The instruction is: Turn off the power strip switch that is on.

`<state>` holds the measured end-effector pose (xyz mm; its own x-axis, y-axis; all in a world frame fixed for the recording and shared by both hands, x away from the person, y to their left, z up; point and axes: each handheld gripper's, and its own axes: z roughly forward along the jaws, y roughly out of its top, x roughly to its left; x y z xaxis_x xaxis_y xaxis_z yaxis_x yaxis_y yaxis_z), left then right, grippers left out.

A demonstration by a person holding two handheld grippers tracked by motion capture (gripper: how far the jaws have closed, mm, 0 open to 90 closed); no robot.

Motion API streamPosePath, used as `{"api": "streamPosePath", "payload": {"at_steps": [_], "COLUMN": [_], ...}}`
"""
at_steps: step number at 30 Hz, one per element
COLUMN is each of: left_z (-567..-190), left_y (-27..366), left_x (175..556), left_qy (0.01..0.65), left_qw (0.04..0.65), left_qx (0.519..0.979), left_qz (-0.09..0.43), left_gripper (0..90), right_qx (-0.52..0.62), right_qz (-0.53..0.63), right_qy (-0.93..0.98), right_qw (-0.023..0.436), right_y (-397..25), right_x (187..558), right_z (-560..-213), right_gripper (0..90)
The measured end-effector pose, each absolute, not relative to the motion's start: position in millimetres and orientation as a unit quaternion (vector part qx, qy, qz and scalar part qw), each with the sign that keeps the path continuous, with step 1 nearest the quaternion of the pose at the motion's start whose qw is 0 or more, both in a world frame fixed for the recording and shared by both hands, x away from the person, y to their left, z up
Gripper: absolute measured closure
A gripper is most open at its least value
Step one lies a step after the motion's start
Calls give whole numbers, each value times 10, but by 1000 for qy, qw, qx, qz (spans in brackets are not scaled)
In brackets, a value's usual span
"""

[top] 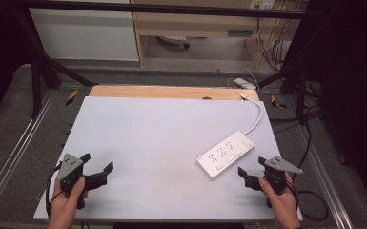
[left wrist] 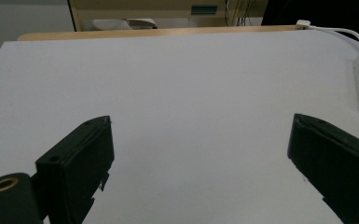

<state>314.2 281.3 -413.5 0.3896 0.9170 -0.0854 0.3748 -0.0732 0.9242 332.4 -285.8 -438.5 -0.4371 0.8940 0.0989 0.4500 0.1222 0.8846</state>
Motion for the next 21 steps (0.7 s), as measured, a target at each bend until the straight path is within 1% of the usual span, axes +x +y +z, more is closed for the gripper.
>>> {"api": "streamPosePath", "payload": {"at_steps": [11,15,21], "left_z": [-4126,-4127,-4129], "left_y": [2809,2809,2806], "left_x": [3155,3156,3152], "left_qy": [474,474,473], "left_qw": [485,484,484], "left_qx": [680,681,682], "left_qz": [280,278,277], "left_gripper": [70,70,69], "right_qx": [478,477,475], "right_qz": [486,499,516], "right_qy": [697,689,675], "right_qw": [222,220,229], "right_y": [-2929,-2956,-3004], "right_x": [3288,3275,3256], "right_z": [-4308,-4270,-4191], "right_gripper": [68,57,29]}}
